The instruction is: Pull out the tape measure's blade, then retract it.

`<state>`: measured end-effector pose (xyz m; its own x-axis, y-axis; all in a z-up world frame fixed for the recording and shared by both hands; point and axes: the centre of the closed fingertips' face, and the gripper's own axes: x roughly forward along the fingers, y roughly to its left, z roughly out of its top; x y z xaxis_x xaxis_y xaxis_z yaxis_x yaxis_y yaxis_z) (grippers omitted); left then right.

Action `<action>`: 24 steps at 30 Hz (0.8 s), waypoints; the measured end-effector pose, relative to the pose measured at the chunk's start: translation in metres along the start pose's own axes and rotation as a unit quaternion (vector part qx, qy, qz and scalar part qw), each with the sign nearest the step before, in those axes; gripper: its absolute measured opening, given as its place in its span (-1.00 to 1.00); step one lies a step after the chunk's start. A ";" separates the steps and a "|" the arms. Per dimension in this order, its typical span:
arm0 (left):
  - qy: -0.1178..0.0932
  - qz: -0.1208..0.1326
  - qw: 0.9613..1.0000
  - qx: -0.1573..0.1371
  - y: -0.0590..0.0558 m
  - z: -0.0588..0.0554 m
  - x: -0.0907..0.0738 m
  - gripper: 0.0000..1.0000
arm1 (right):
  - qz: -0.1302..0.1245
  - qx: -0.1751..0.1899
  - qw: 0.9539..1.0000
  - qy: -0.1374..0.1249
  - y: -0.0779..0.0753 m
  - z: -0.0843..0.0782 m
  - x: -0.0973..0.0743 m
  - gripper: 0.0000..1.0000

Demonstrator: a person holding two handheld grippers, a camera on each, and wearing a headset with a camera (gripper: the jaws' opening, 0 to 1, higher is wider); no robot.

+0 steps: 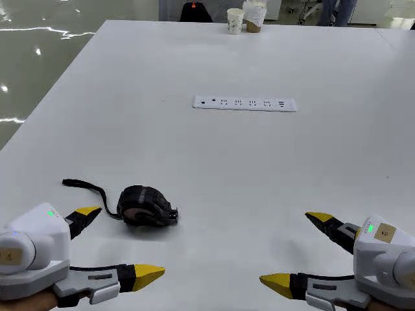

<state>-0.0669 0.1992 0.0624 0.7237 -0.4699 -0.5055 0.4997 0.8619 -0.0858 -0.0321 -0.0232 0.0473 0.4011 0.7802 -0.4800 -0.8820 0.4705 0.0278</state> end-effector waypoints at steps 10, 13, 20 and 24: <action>-0.013 -0.017 1.000 0.015 -0.009 0.003 -0.003 0.98 | -0.002 0.003 1.000 -0.015 0.003 0.002 -0.005 0.89; -0.018 -0.017 1.000 0.014 -0.009 0.005 -0.003 0.98 | -0.002 0.010 1.000 -0.024 0.004 0.005 -0.006 0.94; -0.026 -0.021 0.999 0.011 -0.009 0.009 -0.004 0.98 | -0.004 0.014 0.999 -0.029 0.004 0.003 -0.009 0.98; -0.025 -0.023 0.999 0.009 -0.009 0.008 -0.005 0.98 | -0.003 0.015 0.999 -0.029 0.006 0.002 -0.010 0.98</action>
<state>-0.0711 0.1918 0.0725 0.7232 -0.5178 -0.4571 0.5403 0.8364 -0.0926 -0.0406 -0.0271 0.0537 0.4204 0.7998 -0.4285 -0.8721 0.4865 0.0525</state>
